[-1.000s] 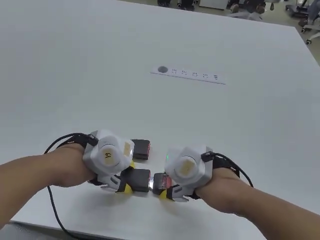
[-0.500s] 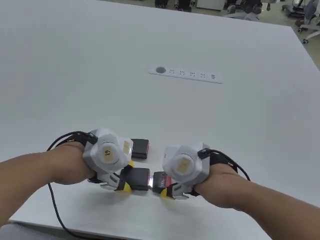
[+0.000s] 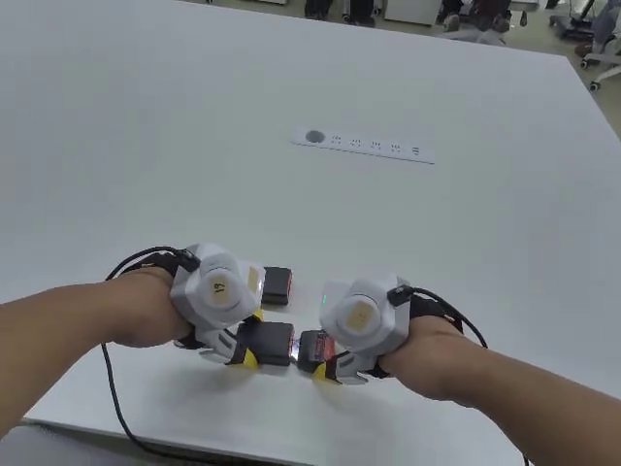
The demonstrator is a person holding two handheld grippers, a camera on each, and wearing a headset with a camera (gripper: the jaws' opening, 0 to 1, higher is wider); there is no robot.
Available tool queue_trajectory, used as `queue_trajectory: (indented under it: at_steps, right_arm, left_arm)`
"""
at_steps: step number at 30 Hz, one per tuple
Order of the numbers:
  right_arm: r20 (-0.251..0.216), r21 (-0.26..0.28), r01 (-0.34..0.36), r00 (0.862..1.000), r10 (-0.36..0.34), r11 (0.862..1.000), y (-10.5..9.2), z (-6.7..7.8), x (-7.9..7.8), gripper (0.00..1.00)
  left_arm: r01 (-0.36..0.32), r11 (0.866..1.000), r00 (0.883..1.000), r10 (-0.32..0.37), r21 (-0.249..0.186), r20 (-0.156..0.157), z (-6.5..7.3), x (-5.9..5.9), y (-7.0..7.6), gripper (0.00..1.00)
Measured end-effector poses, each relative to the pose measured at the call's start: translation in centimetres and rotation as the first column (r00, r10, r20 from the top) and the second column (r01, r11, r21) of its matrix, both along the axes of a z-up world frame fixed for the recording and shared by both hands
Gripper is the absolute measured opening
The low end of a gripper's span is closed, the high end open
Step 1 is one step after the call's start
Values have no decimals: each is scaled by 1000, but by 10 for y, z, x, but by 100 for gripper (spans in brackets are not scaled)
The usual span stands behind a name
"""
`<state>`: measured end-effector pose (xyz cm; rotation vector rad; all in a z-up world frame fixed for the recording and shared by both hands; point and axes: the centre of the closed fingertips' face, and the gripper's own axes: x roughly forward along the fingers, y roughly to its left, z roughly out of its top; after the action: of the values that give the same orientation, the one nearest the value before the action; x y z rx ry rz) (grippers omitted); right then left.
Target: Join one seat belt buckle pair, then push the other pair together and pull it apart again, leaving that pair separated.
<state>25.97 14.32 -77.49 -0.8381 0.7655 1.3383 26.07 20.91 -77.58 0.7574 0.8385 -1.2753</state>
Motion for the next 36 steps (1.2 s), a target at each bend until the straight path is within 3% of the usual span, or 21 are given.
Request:
queue_trajectory:
  at_steps: [7, 10, 11, 17, 25, 36]
  right_arm:
    - [15, -4, 25, 1000, -25, 1000, -1, 3, 0, 35]
    - [36, -2, 45, 998, -45, 999, -2, 5, 5, 43]
    - [18, 13, 51, 999, -51, 999, -2, 9, 3, 43]
    - [20, 36, 52, 998, -53, 998, -2, 17, 2, 43]
    - [38, 58, 23, 999, -25, 998, -6, 37, 5, 40]
    - [53, 48, 71, 996, -74, 996, -31, 39, 29, 37]
  left_arm:
    - [-34, 999, 999, 34, 12, -3, 0, 0, 7, 34]
    - [-36, 999, 999, 34, 38, 37, 2, 2, 15, 39]
    - [-40, 999, 999, 39, 35, 33, 5, 1, 16, 40]
    - [-69, 997, 996, 70, -33, 46, 32, 1, 12, 40]
    - [-80, 993, 992, 87, -82, 86, 55, 19, 2, 40]
    - [-87, 993, 989, 95, -83, 110, 52, 51, 1, 40]
